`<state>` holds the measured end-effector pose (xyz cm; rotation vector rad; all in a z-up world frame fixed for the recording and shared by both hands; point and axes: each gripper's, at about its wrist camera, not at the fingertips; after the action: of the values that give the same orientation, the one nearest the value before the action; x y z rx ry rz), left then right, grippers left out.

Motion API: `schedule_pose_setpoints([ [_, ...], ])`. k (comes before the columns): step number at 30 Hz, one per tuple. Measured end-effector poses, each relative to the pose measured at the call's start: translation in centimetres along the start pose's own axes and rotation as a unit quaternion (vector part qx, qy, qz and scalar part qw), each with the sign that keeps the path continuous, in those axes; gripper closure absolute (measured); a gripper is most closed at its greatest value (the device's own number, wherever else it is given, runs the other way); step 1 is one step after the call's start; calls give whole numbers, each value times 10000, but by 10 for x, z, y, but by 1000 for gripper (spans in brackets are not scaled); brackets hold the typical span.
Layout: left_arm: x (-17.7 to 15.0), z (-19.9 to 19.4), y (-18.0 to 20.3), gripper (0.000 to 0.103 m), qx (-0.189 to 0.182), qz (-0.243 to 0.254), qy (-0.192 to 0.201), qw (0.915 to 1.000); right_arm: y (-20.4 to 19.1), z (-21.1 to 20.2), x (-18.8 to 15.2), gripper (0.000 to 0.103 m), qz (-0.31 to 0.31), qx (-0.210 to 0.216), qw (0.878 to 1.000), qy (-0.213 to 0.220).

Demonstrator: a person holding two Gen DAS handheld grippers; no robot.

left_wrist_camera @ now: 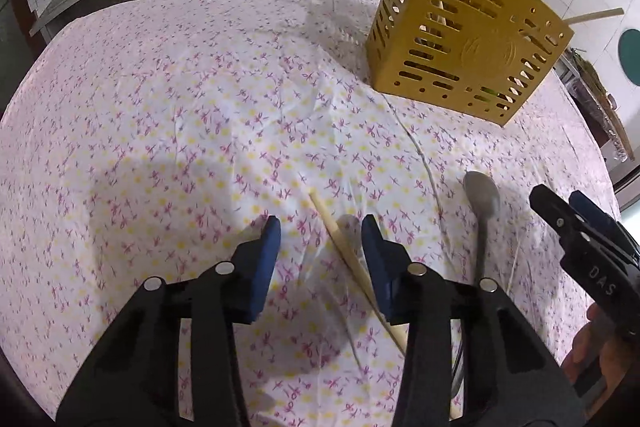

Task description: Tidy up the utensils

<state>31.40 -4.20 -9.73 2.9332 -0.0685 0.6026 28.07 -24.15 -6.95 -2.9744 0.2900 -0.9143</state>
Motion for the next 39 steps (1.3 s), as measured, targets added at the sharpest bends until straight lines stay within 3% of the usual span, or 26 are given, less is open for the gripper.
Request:
schedule_pose_setpoints([
  [5,3,1,3,77,215,166,-33,9996,-7,7,2,23,-27,108,9999,-118],
  [7,5,1,1,88,168,234,-16,9996,-14,8,4,23,-82,141,9998,-138],
  [10,8,0,-4,93,-29,207,-3,9998,-24,11,5,24,-82,264,9994,-217],
  [21,7,-3,-5,95,-114,588,24,9982,-49,25,2,46,-246,393,9973,-562],
  [22,6,-3,-4,95,-108,600,26,9981,-50,25,2,49,-280,392,9974,-539],
  [24,7,-2,-3,95,-106,612,22,9981,-55,25,1,69,-300,451,9973,-502],
  [25,8,-2,-3,95,-114,615,21,9980,-54,24,2,72,-316,498,9971,-480],
  [28,8,-3,-5,96,-153,625,9,9979,-49,24,4,72,-362,528,9968,-480],
  [30,8,-7,-7,103,-108,642,64,9979,-42,22,6,73,-355,491,9972,-447],
  [34,10,-11,-6,103,-172,680,96,9975,-29,20,9,74,-319,421,9977,-417],
  [39,9,-5,-2,103,-269,612,-150,9977,-16,18,10,75,-319,380,9980,-391],
])
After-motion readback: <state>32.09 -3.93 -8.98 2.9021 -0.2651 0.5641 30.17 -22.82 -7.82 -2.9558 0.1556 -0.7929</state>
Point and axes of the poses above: each gripper's, at about its wrist camera, not at the fingertips, and z roughly the way its jaws point, y to its right, x to its top, and after that the axes turned 6 degrees about -y, right-handed
